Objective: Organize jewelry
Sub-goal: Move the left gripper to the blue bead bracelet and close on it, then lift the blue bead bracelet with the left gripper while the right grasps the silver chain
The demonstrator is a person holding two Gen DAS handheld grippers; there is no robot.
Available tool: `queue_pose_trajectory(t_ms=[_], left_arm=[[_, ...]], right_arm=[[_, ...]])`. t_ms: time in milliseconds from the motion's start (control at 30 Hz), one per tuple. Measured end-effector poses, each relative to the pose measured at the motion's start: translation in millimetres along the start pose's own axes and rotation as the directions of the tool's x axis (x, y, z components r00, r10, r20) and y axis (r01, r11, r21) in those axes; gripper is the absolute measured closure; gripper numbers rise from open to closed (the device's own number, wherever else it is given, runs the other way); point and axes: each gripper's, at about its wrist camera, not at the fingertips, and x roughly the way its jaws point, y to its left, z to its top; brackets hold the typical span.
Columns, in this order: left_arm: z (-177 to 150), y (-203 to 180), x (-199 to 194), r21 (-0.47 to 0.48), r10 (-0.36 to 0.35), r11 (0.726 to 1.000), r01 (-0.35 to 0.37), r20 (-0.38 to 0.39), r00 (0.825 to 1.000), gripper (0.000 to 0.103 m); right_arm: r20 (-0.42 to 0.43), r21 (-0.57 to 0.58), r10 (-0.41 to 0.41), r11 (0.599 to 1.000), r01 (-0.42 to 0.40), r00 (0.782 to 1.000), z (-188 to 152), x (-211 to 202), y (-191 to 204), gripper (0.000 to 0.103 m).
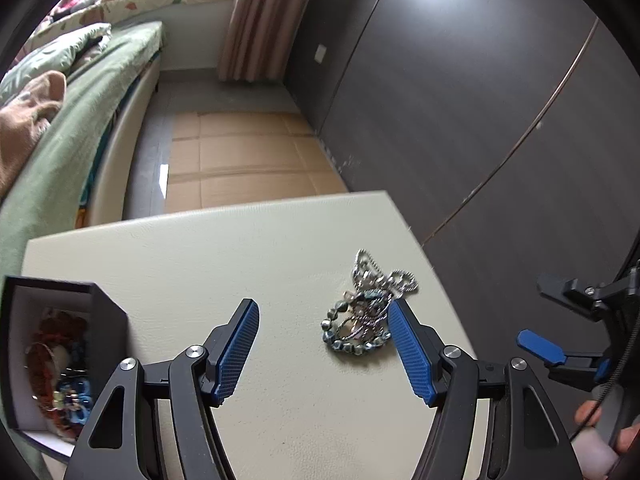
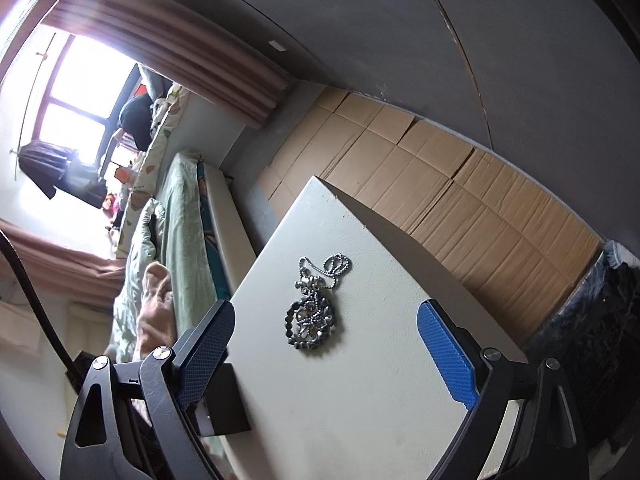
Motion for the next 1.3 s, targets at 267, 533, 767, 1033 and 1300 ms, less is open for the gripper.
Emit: queue_pose_trajectory(t_ms=[267,533,767,1033,1300], left_arm=[[-6.7,-0.2,32.6,0.026,-0.017,0.999,0.019,-0.073,0.997,0.062],[-10.0,-3.9,48.8,0.092,0.026,0.996,-0.018,-0.091,0.995,0.065],[-14.4,-18.6,57.4,0.204,0.114,0.975,-0.093,-0.089,0.989,0.073],[-16.3,-20.1,58.5,0.265,0.121,0.96,-0.089,-0.109,0.987,0.094],[-4.5,9.4,33.6,0.116,0.001,0.993,0.013,-0.126,0.992,0.094]], right_arm=[[-0.022,0.025,-0.022,0.999,0.023,1.0,6.6,16.8,-2.4,0.014],[-0.024,0.036,-0.028,0.999,0.029,0.999,13.6,26.5,0.7,0.014],[-0.033,0.031,-0.038,0.999,0.039,0.999,17.5,36.5,4.2,0.014],[-0.053,-0.007,-0.066,0.998,0.066,0.996,14.8,49.4,15.6,0.014],[-0.08,-0.053,-0.092,0.995,0.088,0.993,9.1,61.3,25.1,0.014]])
